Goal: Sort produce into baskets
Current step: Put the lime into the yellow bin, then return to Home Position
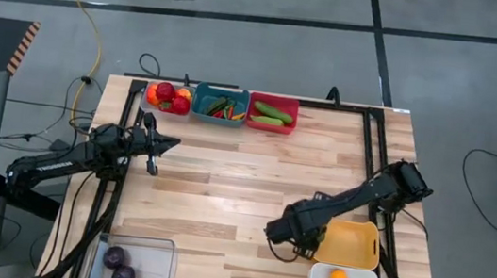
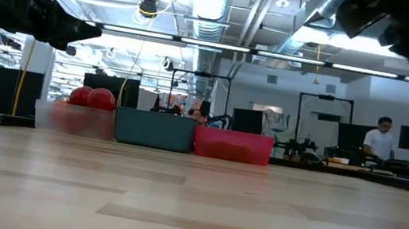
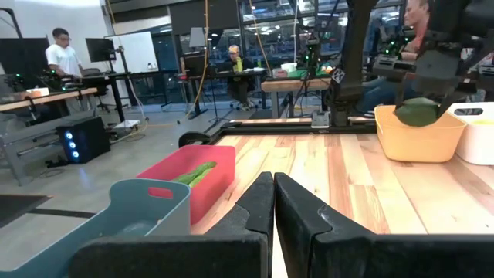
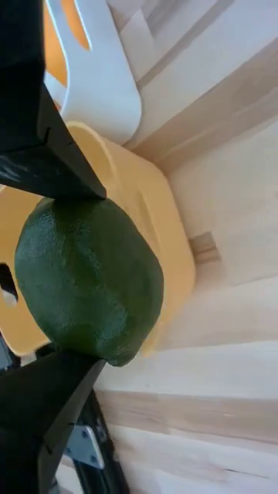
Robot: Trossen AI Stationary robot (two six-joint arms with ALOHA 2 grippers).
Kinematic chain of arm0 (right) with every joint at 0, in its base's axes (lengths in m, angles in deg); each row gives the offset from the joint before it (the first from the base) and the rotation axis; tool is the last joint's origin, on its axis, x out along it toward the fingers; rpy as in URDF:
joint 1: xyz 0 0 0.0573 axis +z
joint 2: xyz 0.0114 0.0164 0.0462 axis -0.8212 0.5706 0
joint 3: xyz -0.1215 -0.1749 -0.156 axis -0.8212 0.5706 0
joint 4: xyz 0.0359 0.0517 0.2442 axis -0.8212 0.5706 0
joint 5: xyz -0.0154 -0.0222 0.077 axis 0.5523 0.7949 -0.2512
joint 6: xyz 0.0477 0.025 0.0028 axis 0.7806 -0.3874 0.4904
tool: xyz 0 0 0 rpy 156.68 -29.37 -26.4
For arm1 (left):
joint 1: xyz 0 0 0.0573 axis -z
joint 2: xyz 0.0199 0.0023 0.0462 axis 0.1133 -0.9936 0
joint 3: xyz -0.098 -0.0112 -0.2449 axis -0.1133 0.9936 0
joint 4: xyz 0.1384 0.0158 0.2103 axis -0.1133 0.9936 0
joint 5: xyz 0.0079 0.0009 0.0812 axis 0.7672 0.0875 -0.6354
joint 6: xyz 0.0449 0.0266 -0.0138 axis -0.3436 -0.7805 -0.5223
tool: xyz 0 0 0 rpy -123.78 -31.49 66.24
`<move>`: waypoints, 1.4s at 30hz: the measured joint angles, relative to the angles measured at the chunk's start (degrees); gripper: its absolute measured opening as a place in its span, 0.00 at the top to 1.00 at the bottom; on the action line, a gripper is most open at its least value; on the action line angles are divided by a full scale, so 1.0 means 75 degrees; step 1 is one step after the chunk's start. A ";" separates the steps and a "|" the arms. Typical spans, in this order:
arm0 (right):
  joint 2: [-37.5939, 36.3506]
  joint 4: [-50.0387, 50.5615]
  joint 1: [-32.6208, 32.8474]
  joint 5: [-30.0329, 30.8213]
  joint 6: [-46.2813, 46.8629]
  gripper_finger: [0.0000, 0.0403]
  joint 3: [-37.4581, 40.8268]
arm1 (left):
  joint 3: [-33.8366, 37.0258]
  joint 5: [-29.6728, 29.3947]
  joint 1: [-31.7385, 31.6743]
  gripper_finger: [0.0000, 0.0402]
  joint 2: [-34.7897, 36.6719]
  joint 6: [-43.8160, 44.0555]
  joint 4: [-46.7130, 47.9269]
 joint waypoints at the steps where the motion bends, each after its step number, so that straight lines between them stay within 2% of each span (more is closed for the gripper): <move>1: 0.0000 0.0004 0.0096 0.0000 0.0163 0.19 0.0000 | 0.0000 0.0000 0.0001 1.00 0.0000 0.0000 0.0000; 9: 0.0000 0.0007 0.0908 -0.0001 0.1288 0.18 0.0000 | 0.0000 0.0002 0.0002 1.00 0.0000 0.0000 0.0000; 18: 0.0000 0.0010 0.1432 -0.0003 0.1509 0.12 0.0000 | 0.0000 0.0002 0.0000 1.00 0.0000 0.0000 0.0000; 27: 0.0000 0.0010 0.1482 -0.0006 0.1664 0.10 0.0000 | 0.0000 0.0002 0.0002 1.00 0.0000 0.0000 0.0000; 36: 0.0000 0.0012 0.1478 0.0008 0.1378 0.01 0.0000 | 0.0000 0.0002 0.0003 1.00 0.0000 -0.0002 0.0000; 42: -0.0303 0.0007 0.1319 0.0451 0.0957 0.03 0.0000 | 0.0000 0.0003 0.0000 1.00 0.0000 0.0000 -0.0003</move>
